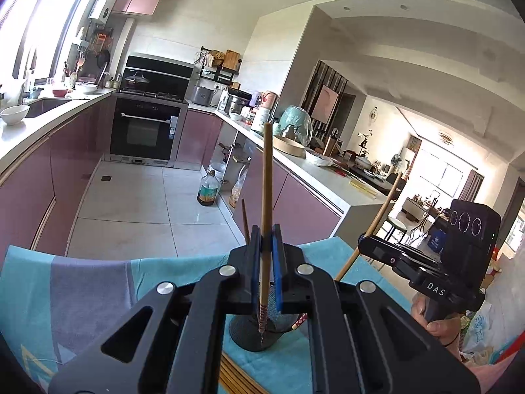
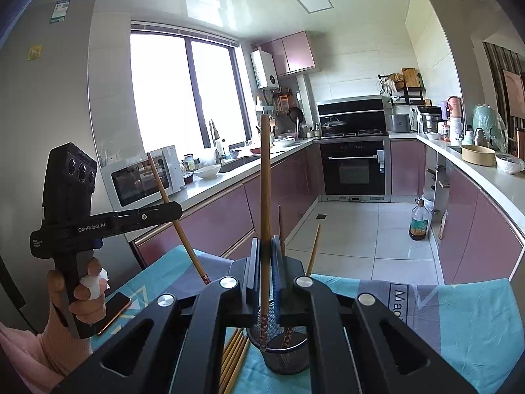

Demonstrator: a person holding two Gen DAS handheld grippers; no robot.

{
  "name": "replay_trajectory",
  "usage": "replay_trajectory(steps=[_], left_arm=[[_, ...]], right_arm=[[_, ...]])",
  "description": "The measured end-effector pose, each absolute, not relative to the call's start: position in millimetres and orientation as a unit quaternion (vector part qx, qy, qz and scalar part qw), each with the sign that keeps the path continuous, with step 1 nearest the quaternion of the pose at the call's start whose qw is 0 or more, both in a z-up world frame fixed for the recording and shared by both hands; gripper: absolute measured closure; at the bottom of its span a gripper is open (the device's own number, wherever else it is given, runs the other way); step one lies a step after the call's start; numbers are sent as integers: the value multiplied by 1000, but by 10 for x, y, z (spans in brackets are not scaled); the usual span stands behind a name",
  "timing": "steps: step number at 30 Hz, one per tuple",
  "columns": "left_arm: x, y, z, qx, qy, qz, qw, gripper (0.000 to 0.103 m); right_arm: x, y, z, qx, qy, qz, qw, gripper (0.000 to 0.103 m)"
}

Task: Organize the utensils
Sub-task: 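Lower the left gripper's chopstick into the mesh cup while the right gripper lowers its own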

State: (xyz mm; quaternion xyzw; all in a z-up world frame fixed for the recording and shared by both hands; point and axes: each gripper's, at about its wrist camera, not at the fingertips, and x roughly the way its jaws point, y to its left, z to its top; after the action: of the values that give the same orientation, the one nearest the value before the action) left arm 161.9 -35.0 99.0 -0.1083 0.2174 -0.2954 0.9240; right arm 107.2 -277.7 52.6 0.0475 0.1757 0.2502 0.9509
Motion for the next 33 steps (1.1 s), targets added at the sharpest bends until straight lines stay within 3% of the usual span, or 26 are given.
replay_trajectory(steps=[16, 25, 33], left_arm=[[1977, -980, 649, -44, 295, -299, 906, 96], [2213, -1053, 323, -20, 356, -300, 885, 96], [2487, -1081, 155, -18, 370, -279, 886, 95]], right_arm=[[1425, -2631, 284, 23, 233, 233, 944, 98], [1699, -2603, 14, 28, 308, 230, 923, 98], [1813, -2582, -66, 38, 322, 215, 921, 97]])
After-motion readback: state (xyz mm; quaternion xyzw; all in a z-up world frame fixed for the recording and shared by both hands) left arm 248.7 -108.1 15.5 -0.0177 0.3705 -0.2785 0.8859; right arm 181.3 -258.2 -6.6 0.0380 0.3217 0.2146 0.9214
